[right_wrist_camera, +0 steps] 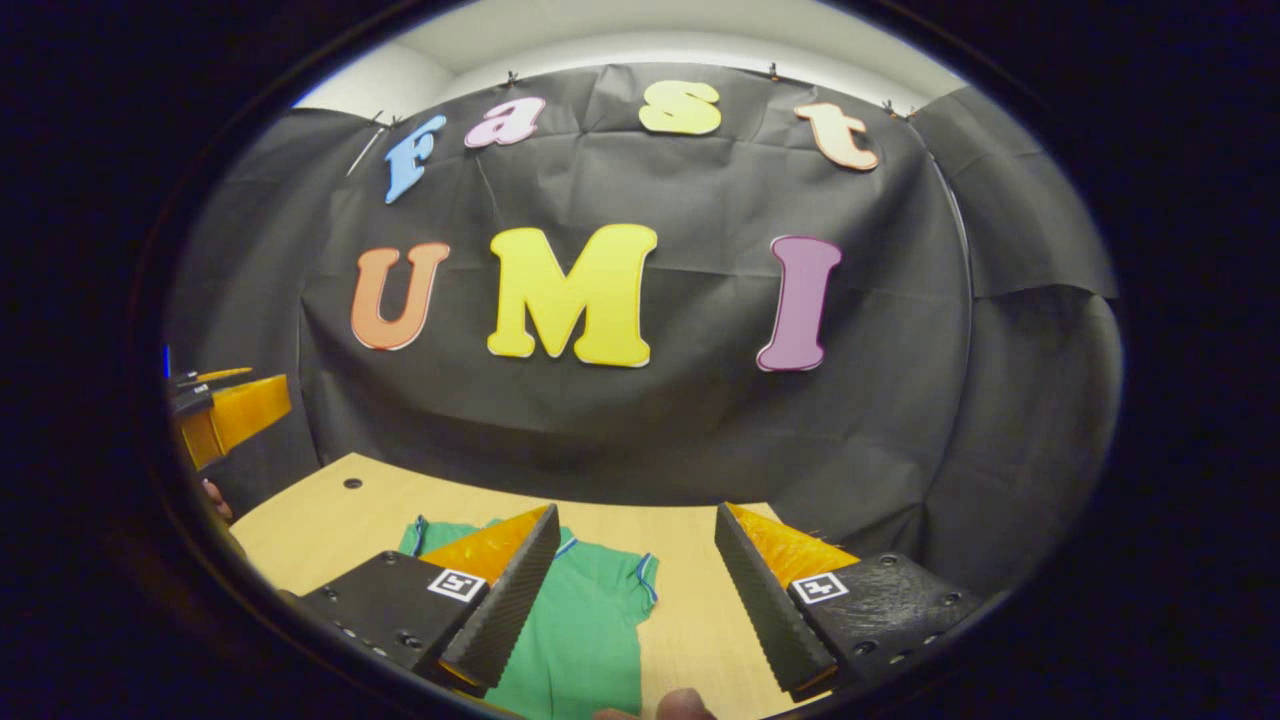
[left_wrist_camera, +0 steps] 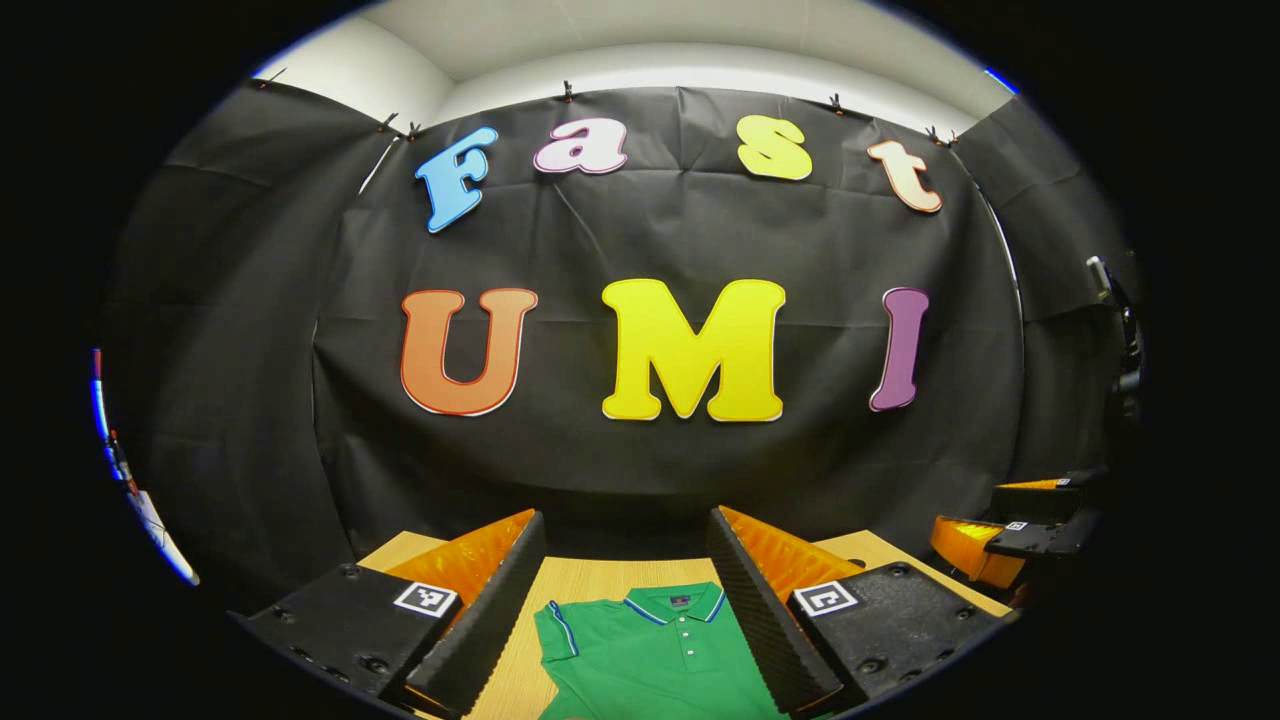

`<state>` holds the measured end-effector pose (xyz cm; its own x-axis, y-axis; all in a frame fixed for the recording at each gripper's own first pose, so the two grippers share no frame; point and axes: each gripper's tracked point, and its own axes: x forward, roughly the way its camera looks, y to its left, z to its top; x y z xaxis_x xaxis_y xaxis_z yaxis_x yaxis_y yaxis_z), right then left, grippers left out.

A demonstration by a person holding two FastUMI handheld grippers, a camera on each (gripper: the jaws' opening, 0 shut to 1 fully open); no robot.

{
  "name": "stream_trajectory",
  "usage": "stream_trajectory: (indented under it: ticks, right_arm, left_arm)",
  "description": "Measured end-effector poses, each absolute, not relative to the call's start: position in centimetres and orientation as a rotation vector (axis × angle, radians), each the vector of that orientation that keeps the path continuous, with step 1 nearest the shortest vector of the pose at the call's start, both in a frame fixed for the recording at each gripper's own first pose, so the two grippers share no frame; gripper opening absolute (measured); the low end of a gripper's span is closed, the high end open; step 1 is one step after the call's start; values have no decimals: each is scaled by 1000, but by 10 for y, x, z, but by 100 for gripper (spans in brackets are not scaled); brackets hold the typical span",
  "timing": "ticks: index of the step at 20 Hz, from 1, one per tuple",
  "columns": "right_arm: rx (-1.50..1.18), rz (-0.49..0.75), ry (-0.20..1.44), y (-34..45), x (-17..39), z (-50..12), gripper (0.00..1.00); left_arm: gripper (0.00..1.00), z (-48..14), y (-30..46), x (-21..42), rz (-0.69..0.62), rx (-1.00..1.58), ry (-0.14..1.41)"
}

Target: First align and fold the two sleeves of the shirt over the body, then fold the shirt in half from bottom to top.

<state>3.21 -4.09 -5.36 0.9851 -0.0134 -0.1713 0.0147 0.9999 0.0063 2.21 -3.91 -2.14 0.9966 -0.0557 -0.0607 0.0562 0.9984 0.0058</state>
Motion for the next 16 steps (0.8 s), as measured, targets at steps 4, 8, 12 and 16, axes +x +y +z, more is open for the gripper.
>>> stream_trajectory:
  ticks: [4,8,12,16]
  right_arm:
    - [35,-12,271,-50,54,-87,95]
    - [28,1,351,-54,83,-123,95]
    - [42,31,432,-60,118,-161,95]
    - [37,68,523,-64,152,-214,95]
  left_arm:
    - [100,-27,-40,25,-40,12,79]
    - [100,-39,-48,30,-36,13,122]
    - [100,-49,-54,39,3,3,152]
    - [100,-59,-57,48,60,7,187]
